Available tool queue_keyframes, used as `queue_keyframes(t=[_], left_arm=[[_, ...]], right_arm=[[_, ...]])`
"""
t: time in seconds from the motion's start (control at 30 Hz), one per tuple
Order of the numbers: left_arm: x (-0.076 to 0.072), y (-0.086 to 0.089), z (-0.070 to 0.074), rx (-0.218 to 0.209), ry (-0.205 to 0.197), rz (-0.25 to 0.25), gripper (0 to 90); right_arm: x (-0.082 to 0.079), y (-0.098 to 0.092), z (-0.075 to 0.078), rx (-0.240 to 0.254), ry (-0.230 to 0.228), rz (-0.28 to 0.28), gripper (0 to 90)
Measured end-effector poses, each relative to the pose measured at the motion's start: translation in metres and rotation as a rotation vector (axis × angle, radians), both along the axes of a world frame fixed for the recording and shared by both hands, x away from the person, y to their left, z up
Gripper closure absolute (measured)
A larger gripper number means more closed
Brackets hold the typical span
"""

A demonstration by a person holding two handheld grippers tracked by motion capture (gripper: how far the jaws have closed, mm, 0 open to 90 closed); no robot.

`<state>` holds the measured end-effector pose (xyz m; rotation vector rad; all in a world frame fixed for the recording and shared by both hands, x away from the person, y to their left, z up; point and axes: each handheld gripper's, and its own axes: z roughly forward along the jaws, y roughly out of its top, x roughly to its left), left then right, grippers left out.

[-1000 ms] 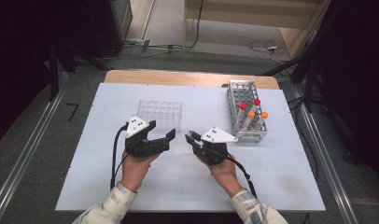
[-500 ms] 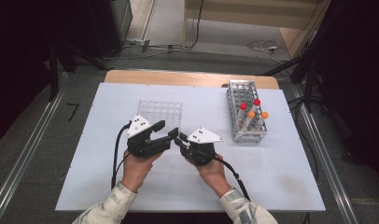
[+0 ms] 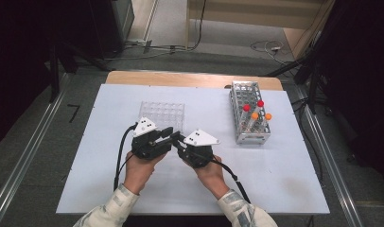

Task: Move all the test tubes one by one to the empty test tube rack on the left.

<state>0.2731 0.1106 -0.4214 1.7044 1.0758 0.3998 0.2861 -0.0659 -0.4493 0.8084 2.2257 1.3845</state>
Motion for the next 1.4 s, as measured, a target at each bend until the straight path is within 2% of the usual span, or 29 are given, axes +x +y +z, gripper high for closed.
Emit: queue_keyframes(t=[0.2, 0.3, 0.6, 0.63, 0.77, 0.8, 0.83, 1.03, 1.2, 1.27, 1.4], left_arm=[[0.003, 0.001, -0.003, -0.007, 0.028, -0.001, 68.6], [0.003, 0.0, -0.004, -0.003, 0.028, -0.007, 72.9], [0.002, -0.001, -0.003, 0.02, 0.007, -0.001, 76.8], [0.002, 0.0, -0.004, 0.017, 0.006, -0.001, 76.9], [0.002, 0.002, -0.002, 0.006, 0.001, 0.009, 77.0], [0.002, 0.002, -0.002, 0.004, 0.0, 0.011, 77.0], [0.003, 0.002, -0.002, 0.002, -0.002, 0.012, 77.0], [0.005, 0.003, 0.002, -0.007, -0.008, 0.011, 77.0], [0.007, 0.006, 0.007, -0.026, -0.011, 0.014, 77.0], [0.009, 0.007, 0.009, -0.024, -0.011, 0.011, 77.1], [0.013, 0.01, 0.015, -0.03, -0.012, 0.019, 77.1]], right_arm=[[0.0, 0.0, -0.001, -0.004, 0.001, -0.006, 73.2], [0.0, 0.002, -0.002, -0.003, -0.004, -0.009, 73.2], [0.0, 0.001, -0.001, -0.01, -0.002, -0.002, 72.3], [0.0, 0.0, 0.0, -0.007, 0.011, 0.001, 70.3], [0.004, -0.004, 0.001, 0.002, 0.059, 0.019, 52.7], [0.005, -0.007, 0.003, 0.013, 0.083, 0.027, 50.8], [0.005, -0.009, 0.004, 0.021, 0.088, 0.034, 49.3], [0.004, -0.032, 0.013, 0.018, 0.087, 0.028, 42.5], [0.004, -0.056, 0.015, 0.005, 0.082, -0.013, 38.0], [0.005, -0.07, 0.015, 0.009, 0.107, -0.035, 35.4], [0.004, -0.093, 0.014, 0.008, 0.114, -0.077, 34.6]])
